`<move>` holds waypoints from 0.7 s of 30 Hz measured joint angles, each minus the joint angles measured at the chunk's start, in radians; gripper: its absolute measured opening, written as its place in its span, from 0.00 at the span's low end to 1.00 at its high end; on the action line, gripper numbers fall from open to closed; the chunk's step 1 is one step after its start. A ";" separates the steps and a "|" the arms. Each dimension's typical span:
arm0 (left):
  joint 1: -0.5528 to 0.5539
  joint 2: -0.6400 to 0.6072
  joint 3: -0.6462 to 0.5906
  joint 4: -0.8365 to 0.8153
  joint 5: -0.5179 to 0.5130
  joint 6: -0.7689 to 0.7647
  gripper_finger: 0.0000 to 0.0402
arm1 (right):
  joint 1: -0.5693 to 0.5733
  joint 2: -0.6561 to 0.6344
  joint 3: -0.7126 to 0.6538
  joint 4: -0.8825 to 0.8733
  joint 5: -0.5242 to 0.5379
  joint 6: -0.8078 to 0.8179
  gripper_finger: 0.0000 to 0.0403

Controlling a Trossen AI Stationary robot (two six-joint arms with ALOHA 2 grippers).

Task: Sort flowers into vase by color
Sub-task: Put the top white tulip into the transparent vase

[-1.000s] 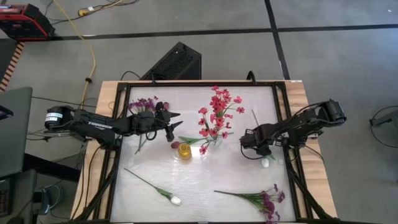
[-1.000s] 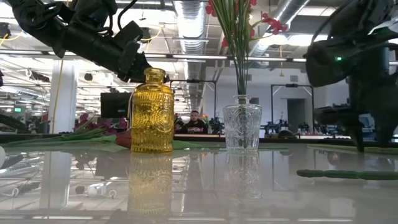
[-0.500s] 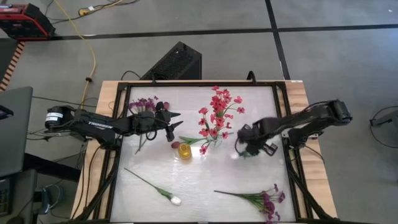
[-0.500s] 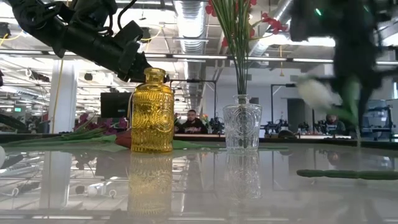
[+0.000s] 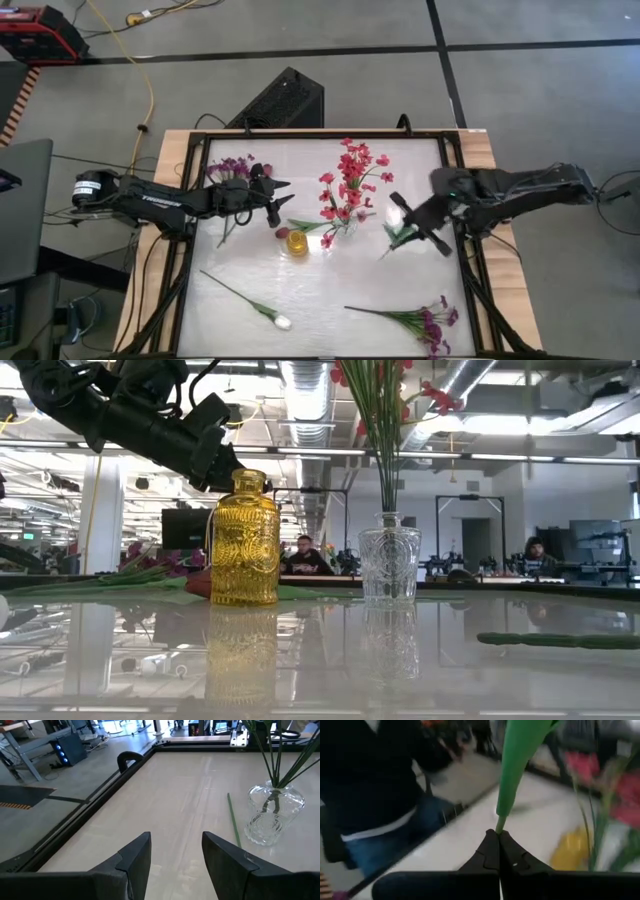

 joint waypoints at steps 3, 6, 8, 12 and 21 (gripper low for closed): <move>0.000 0.000 0.000 0.000 0.000 -0.001 0.42 | 0.062 -0.037 -0.047 0.131 0.114 -0.029 0.04; 0.000 0.000 0.000 0.000 0.000 0.001 0.42 | 0.096 -0.055 -0.094 0.210 0.293 -0.033 0.04; 0.000 0.000 0.000 0.000 0.000 0.001 0.42 | 0.106 -0.054 -0.132 0.281 0.403 -0.033 0.04; 0.000 0.000 0.000 0.001 0.000 0.001 0.42 | 0.105 -0.035 -0.173 0.394 0.512 -0.032 0.04; 0.000 0.000 0.000 0.001 0.001 0.001 0.42 | 0.046 0.010 -0.176 0.405 0.549 0.023 0.04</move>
